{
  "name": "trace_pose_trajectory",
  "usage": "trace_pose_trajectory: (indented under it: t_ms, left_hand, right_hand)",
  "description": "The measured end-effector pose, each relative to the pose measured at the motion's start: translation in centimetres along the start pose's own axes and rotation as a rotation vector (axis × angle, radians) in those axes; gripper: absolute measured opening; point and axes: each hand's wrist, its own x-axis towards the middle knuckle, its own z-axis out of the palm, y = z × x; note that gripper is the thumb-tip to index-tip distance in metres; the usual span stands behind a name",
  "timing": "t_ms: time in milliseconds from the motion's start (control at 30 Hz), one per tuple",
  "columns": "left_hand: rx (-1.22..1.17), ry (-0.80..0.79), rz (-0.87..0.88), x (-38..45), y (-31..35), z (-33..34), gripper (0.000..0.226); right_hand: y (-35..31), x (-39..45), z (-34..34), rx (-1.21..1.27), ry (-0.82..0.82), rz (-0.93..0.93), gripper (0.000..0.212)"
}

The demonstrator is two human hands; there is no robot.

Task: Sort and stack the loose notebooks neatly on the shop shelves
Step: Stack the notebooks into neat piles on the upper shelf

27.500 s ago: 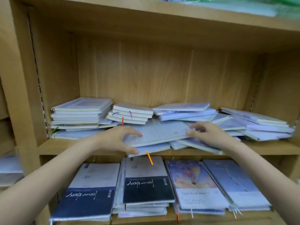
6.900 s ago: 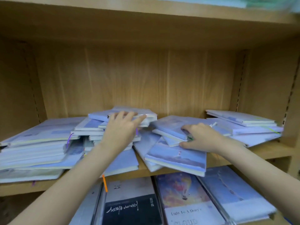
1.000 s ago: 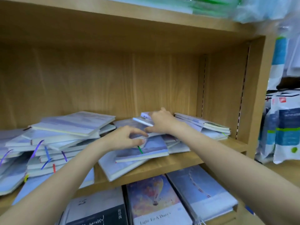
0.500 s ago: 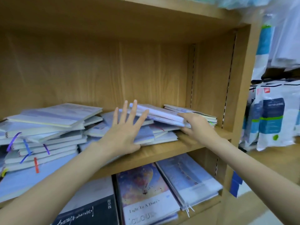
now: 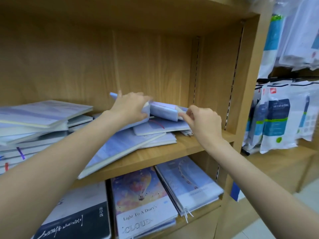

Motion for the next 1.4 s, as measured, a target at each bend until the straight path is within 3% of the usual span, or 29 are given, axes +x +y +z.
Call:
trace_pose_trajectory:
  t_ms: [100, 133, 233, 433, 500, 667, 767, 867, 1067, 1133, 1267, 1400]
  left_hand:
    - [0.068, 0.068, 0.035, 0.2, -0.2, 0.2, 0.058]
    - [0.097, 0.083, 0.050, 0.0, -0.1, 0.4, 0.060]
    - [0.152, 0.106, 0.075, -0.3, -0.4, 1.0, 0.065]
    - [0.116, 0.038, 0.033, 1.5, -0.9, 0.4, 0.050]
    - [0.129, 0.021, 0.019, 1.8, -0.8, 0.5, 0.047]
    - [0.125, -0.035, 0.011, 1.3, -1.0, 1.0, 0.045]
    - [0.100, -0.059, -0.003, 1.1, -1.2, 0.7, 0.045]
    - [0.080, -0.078, -0.027, 1.5, -1.8, 0.0, 0.043]
    - [0.092, -0.092, -0.045, 1.3, -1.9, 0.0, 0.045]
    - [0.093, -0.105, -0.034, 0.8, -1.6, 0.3, 0.043]
    - [0.097, -0.145, 0.008, -1.1, -1.0, 1.0, 0.044]
    - [0.070, -0.212, 0.042, -2.6, -0.6, 1.6, 0.048]
  right_hand:
    - [0.2, -3.3, 0.5, 0.354, -0.149, 0.005, 0.025]
    - [0.3, -4.1, 1.0, 0.363, -0.227, -0.053, 0.021]
    - [0.8, -3.0, 2.6, 0.361, -0.346, -0.185, 0.033]
    - [0.5, -0.8, 5.4, 0.359, -0.469, -0.048, 0.037]
    - [0.6, -0.1, 5.7, 0.254, -0.452, -0.030, 0.038]
    - [-0.4, 0.6, 6.5, -0.191, -0.420, -0.335, 0.019]
    - [0.0, 0.7, 6.5, -0.211, -0.351, -0.436, 0.015]
    - [0.3, 1.2, 5.5, -0.199, -0.277, -0.534, 0.030]
    - [0.0, 0.6, 1.3, -0.191, -0.010, -0.609, 0.015]
    - [0.9, -1.0, 1.2, -0.135, 0.036, -0.594, 0.016]
    - [2.3, -5.0, 1.9, -0.089, -0.054, -0.393, 0.009]
    - [4.0, -7.1, 0.2, 0.089, -0.197, 0.137, 0.049]
